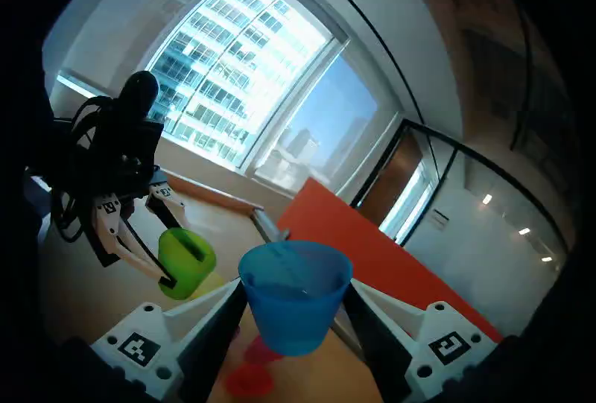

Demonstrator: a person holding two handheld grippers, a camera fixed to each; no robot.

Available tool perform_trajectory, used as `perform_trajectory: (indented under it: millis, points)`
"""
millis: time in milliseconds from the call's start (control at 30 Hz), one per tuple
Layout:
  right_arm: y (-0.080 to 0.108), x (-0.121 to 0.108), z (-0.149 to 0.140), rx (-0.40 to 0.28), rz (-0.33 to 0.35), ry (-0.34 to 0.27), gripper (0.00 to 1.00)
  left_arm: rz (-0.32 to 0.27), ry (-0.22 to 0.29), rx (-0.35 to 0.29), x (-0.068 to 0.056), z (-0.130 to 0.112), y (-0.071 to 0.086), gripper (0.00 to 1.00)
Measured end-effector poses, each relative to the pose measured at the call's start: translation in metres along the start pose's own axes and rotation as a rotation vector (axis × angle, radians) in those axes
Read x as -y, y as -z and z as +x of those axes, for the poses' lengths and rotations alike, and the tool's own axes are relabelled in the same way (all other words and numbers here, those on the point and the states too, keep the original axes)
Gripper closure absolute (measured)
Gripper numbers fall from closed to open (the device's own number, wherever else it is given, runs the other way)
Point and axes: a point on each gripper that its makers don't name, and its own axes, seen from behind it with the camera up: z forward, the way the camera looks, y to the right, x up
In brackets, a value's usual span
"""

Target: Pour water

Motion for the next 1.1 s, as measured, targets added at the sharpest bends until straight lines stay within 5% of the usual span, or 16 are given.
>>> perform_trajectory:
  millis: [1100]
  points:
    - [-0.035, -0.018, 0.029, -0.015, -0.012, 0.296, 0.11, -0.046, -0.025, -0.003, -0.022, 0.010, -0.011, 0.15]
